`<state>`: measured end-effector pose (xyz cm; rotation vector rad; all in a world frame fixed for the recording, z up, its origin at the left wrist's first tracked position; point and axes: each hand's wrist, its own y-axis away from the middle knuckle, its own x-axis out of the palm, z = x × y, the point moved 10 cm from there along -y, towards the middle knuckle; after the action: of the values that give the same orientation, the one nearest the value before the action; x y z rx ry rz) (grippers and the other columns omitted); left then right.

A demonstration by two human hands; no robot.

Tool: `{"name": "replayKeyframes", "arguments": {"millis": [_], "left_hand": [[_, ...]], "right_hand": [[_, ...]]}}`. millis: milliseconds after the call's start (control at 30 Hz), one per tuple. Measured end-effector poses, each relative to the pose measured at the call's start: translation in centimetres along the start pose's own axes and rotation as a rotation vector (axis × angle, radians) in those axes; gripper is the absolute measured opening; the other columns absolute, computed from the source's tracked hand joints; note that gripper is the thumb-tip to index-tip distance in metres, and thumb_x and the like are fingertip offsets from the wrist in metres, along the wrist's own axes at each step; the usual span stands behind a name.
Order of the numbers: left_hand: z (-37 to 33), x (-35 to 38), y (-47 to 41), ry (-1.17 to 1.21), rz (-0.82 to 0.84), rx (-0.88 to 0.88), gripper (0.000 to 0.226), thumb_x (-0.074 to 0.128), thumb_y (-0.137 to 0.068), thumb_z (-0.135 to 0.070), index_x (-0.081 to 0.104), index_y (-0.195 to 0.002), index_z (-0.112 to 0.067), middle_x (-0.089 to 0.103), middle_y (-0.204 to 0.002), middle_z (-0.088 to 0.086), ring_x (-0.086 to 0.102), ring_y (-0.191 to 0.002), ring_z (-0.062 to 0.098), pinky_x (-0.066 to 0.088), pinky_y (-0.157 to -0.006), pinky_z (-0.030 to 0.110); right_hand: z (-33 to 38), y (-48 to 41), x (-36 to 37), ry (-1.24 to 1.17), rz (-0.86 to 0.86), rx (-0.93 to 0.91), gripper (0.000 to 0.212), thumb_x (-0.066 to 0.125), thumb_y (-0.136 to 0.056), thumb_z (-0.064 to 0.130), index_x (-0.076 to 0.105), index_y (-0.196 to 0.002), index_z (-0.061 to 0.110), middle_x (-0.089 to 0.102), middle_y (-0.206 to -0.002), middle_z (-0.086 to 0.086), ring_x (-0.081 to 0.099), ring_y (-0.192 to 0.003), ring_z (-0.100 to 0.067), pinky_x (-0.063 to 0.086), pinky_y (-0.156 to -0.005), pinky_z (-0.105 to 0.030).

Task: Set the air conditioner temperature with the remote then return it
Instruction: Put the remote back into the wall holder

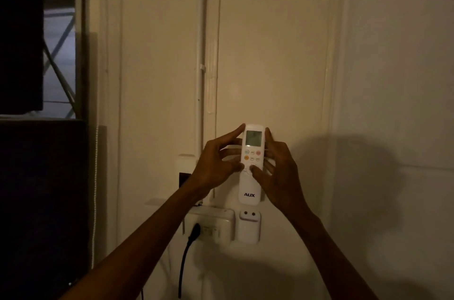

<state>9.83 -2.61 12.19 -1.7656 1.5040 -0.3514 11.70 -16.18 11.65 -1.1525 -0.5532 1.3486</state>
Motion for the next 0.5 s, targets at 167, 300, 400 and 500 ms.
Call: {"name": "replayKeyframes", "arguments": {"millis": [167, 300, 400, 500], "left_hand": [[2.6, 1.0, 0.7, -0.03, -0.043, -0.005, 0.079, 0.074, -0.075, 0.003, 0.041, -0.14, -0.027, 0.065, -0.113, 0.005, 0.066, -0.097, 0.016, 0.059, -0.082, 0.029], [3.6, 1.5, 0.8, -0.037, -0.06, 0.01, 0.077, 0.071, -0.075, 0.006, 0.041, -0.14, -0.023, 0.063, -0.119, 0.008, 0.063, -0.101, 0.018, 0.057, -0.083, 0.02], [4.3, 1.9, 0.8, -0.034, -0.074, 0.02, 0.076, 0.07, -0.075, 0.008, 0.042, -0.139, -0.021, 0.063, -0.118, 0.008, 0.062, -0.099, 0.013, 0.054, -0.077, 0.011], [5.3, 2.2, 1.0, -0.006, -0.097, 0.019, 0.077, 0.067, -0.075, 0.013, 0.043, -0.136, -0.027, 0.062, -0.116, 0.007, 0.062, -0.095, 0.01, 0.053, -0.072, 0.01]], "right_hand": [[-2.6, 1.9, 1.5, -0.033, 0.027, 0.052, 0.077, 0.067, -0.08, 0.014, 0.023, -0.144, 0.018, 0.045, -0.127, -0.01, 0.05, -0.118, -0.02, 0.054, -0.091, -0.041], [-3.7, 2.6, 2.2, -0.003, 0.005, 0.079, 0.077, 0.067, -0.081, 0.015, 0.022, -0.144, 0.019, 0.043, -0.129, -0.009, 0.051, -0.118, -0.019, 0.055, -0.09, -0.039], [-4.3, 2.9, 2.5, -0.005, -0.003, 0.087, 0.077, 0.067, -0.08, 0.014, 0.023, -0.143, 0.019, 0.043, -0.129, -0.01, 0.05, -0.119, -0.02, 0.056, -0.088, -0.042], [-5.1, 3.5, 2.8, -0.018, -0.016, 0.091, 0.075, 0.067, -0.08, 0.013, 0.025, -0.139, 0.029, 0.044, -0.128, -0.009, 0.052, -0.116, -0.019, 0.057, -0.086, -0.043]]}}
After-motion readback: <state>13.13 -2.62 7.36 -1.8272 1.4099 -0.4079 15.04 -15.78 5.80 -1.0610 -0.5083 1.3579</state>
